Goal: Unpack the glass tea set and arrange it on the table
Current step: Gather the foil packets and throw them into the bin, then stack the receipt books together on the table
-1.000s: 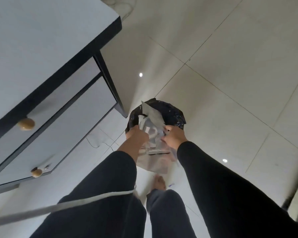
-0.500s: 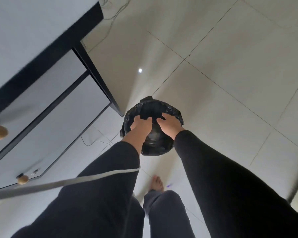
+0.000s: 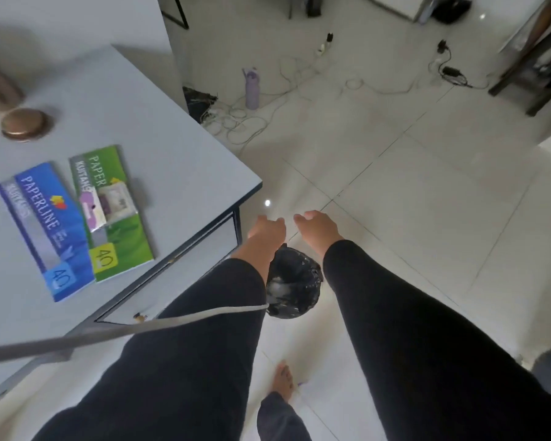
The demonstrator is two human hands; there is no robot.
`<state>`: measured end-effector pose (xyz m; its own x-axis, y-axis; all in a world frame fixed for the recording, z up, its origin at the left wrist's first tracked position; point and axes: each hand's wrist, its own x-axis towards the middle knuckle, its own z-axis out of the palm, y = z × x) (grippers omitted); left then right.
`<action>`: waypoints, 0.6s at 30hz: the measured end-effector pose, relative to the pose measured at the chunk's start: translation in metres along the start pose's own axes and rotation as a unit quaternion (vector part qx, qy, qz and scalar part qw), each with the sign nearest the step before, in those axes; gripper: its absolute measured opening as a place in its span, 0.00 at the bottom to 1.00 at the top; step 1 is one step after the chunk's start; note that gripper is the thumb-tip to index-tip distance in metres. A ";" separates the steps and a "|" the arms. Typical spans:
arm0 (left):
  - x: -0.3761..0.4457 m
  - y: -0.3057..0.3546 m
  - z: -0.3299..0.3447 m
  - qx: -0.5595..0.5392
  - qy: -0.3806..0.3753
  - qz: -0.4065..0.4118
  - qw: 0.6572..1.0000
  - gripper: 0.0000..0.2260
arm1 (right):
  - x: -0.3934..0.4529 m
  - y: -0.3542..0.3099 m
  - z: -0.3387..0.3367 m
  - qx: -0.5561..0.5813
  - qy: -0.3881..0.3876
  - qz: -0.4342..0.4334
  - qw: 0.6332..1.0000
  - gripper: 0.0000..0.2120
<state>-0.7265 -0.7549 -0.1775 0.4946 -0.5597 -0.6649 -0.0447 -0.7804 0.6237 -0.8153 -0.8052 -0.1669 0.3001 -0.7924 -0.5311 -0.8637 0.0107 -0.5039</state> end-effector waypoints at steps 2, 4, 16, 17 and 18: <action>-0.024 0.013 -0.030 -0.012 0.012 0.007 1.000 0.22 | -0.020 -0.032 -0.013 -0.006 0.019 -0.024 1.000 0.23; -0.043 0.018 -0.064 -0.025 0.042 0.019 0.999 0.22 | -0.040 -0.064 -0.020 -0.014 0.037 -0.053 0.998 0.19; -0.090 -0.095 -0.280 -0.095 0.188 0.012 0.977 0.19 | -0.146 -0.218 0.096 -0.032 -0.029 -0.196 0.980 0.25; -0.090 -0.107 -0.289 -0.102 0.196 0.001 0.975 0.19 | -0.147 -0.224 0.106 -0.033 -0.037 -0.194 0.980 0.24; -0.089 -0.117 -0.295 -0.108 0.204 -0.011 0.973 0.19 | -0.145 -0.229 0.116 -0.035 -0.043 -0.193 0.980 0.24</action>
<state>-0.5093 -0.5314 -0.0698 0.7992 -0.3517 -0.4874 0.1313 -0.6892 0.7126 -0.6143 -0.6226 -0.0536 0.6394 -0.6756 -0.3671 -0.7042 -0.3228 -0.6324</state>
